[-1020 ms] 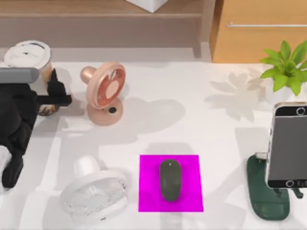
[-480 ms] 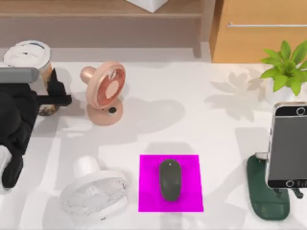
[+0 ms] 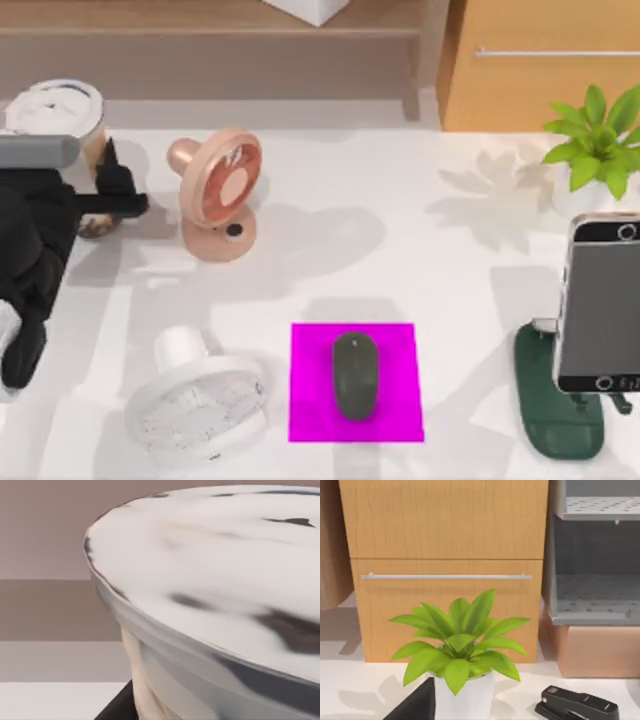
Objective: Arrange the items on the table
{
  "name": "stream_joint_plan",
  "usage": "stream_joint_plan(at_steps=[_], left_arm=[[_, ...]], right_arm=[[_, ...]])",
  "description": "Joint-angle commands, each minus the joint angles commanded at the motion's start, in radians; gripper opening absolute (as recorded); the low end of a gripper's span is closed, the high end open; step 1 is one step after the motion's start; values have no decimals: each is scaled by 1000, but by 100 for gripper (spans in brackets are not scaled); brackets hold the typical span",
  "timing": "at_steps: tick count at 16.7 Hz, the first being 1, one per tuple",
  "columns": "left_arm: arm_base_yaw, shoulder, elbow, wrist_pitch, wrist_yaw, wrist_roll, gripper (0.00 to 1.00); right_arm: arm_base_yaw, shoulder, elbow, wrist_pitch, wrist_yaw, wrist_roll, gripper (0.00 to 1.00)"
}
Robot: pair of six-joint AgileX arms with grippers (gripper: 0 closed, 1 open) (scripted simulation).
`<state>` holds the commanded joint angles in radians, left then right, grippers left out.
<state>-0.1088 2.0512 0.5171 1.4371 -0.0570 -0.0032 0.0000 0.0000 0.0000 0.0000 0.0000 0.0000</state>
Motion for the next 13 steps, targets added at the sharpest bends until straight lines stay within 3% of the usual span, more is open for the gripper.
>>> stream_joint_plan(at_steps=[7, 13], left_arm=[[-2, -23, 10, -10, -1, 2, 0], [-49, -177, 137, -67, 0, -6, 0]], right_arm=[[0, 0, 0, 0, 0, 0, 100], [0, 0, 0, 0, 0, 0, 100]])
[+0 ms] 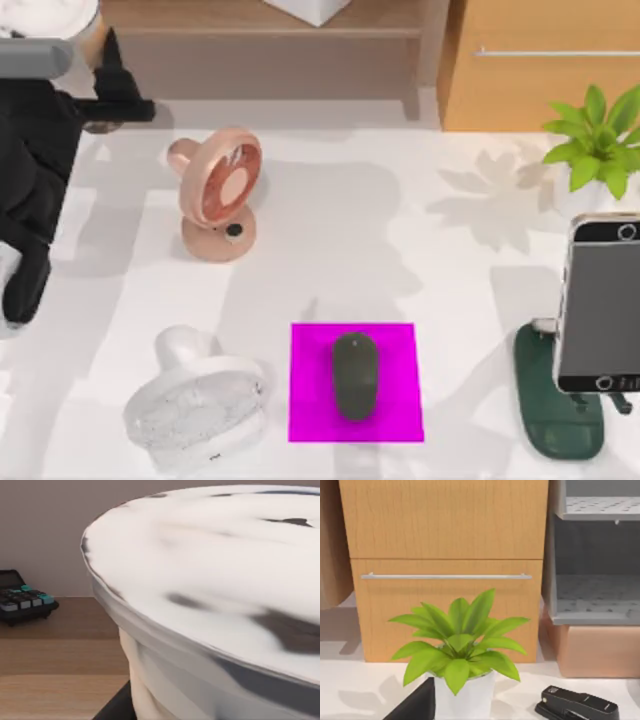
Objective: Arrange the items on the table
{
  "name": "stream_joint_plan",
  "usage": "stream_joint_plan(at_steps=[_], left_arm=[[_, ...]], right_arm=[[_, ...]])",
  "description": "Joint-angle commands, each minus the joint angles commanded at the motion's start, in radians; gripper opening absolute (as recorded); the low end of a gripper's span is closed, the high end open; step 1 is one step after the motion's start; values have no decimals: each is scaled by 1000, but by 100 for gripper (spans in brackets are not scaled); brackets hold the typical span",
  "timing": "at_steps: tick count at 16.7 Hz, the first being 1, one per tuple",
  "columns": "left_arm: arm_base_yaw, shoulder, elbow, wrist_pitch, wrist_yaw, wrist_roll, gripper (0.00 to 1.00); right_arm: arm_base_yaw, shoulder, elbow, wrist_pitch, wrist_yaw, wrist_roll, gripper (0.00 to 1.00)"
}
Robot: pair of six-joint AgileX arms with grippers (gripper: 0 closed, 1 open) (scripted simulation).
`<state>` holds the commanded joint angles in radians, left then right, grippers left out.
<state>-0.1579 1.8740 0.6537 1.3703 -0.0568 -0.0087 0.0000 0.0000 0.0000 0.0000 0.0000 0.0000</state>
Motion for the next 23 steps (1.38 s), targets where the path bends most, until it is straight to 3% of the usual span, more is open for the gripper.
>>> stream_joint_plan(at_steps=[6, 17, 23], left_arm=[[-40, -78, 204, -226, -12, -8, 0], [-32, 40, 641, -772, -64, -5, 0], [-29, 93, 749, -904, -79, 0, 0]], right_arm=[[0, 0, 0, 0, 0, 0, 100], [0, 0, 0, 0, 0, 0, 100], [0, 0, 0, 0, 0, 0, 100]])
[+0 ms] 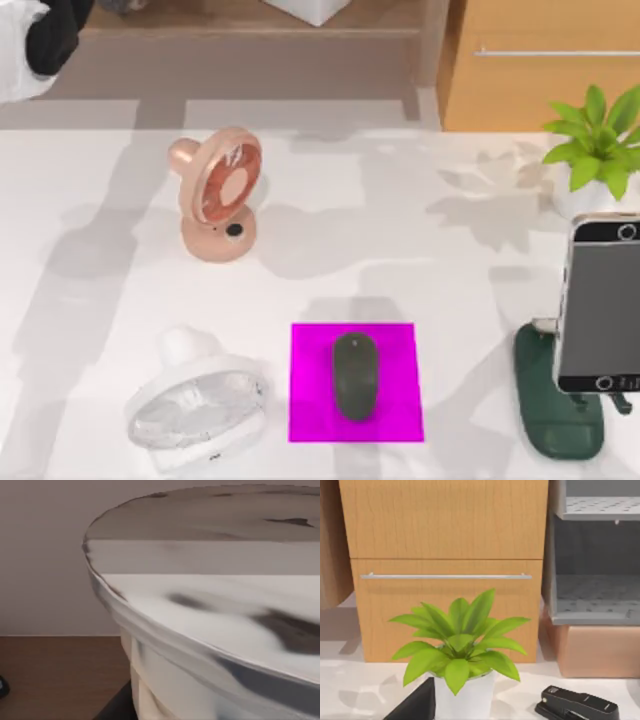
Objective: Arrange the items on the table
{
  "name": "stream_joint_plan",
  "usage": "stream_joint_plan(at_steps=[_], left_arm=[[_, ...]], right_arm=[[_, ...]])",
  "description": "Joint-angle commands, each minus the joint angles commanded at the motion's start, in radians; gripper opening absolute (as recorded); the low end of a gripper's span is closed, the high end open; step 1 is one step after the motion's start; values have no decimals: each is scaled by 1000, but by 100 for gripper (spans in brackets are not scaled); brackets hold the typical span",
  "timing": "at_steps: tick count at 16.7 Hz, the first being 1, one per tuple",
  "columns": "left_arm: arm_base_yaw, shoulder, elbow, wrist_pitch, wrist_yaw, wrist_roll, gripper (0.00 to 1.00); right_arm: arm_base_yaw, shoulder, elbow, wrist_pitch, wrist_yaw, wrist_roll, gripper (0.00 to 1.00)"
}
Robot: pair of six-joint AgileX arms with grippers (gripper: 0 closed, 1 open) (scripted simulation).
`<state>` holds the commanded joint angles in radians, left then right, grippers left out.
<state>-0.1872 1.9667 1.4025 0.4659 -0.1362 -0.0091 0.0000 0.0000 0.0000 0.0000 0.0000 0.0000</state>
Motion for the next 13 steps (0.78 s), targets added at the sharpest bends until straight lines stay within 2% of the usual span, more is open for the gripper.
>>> stream_joint_plan(at_steps=[13], left_arm=[[-1, -2, -1, -1, 1, 1, 0]], right_arm=[[0, 0, 0, 0, 0, 0, 100]])
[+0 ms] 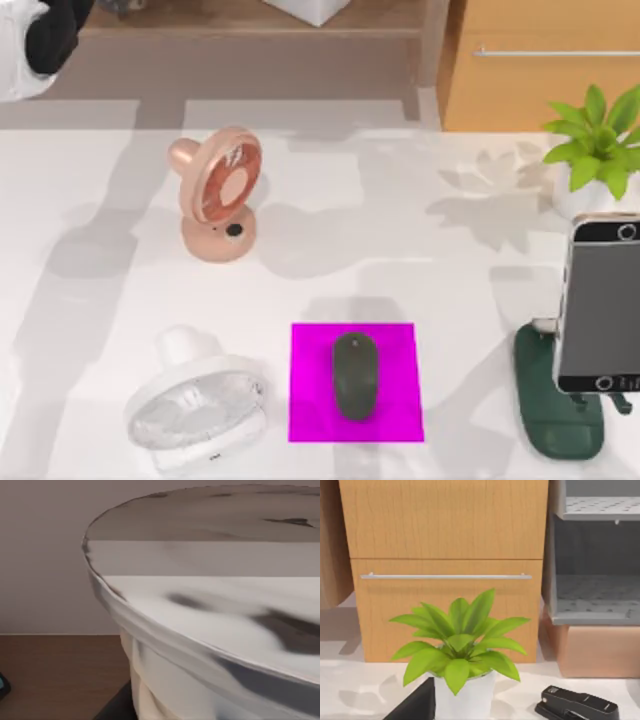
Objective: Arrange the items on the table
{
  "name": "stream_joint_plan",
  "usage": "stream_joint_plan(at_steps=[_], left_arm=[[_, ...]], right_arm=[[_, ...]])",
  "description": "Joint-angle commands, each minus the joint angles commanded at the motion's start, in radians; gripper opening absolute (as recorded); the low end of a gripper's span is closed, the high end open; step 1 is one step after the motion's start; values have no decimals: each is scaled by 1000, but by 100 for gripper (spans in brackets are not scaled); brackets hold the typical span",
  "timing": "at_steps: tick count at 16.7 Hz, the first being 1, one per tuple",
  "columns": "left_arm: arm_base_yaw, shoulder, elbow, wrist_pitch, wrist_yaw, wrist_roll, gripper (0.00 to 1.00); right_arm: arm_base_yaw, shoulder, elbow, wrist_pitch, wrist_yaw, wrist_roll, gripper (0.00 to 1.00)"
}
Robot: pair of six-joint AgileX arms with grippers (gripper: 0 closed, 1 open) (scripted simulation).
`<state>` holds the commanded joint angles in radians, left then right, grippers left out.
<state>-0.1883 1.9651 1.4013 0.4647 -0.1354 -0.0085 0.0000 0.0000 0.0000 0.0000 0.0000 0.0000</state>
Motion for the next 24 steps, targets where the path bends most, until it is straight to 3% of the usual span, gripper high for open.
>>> stream_joint_plan(at_steps=[5, 18, 24], left_arm=[[1, 2, 1, 1, -1, -1, 0], [1, 2, 1, 1, -1, -1, 98], [1, 2, 1, 1, -1, -1, 100]], right_arm=[[0, 0, 0, 0, 0, 0, 100], [0, 0, 0, 0, 0, 0, 100], [0, 0, 0, 0, 0, 0, 100]])
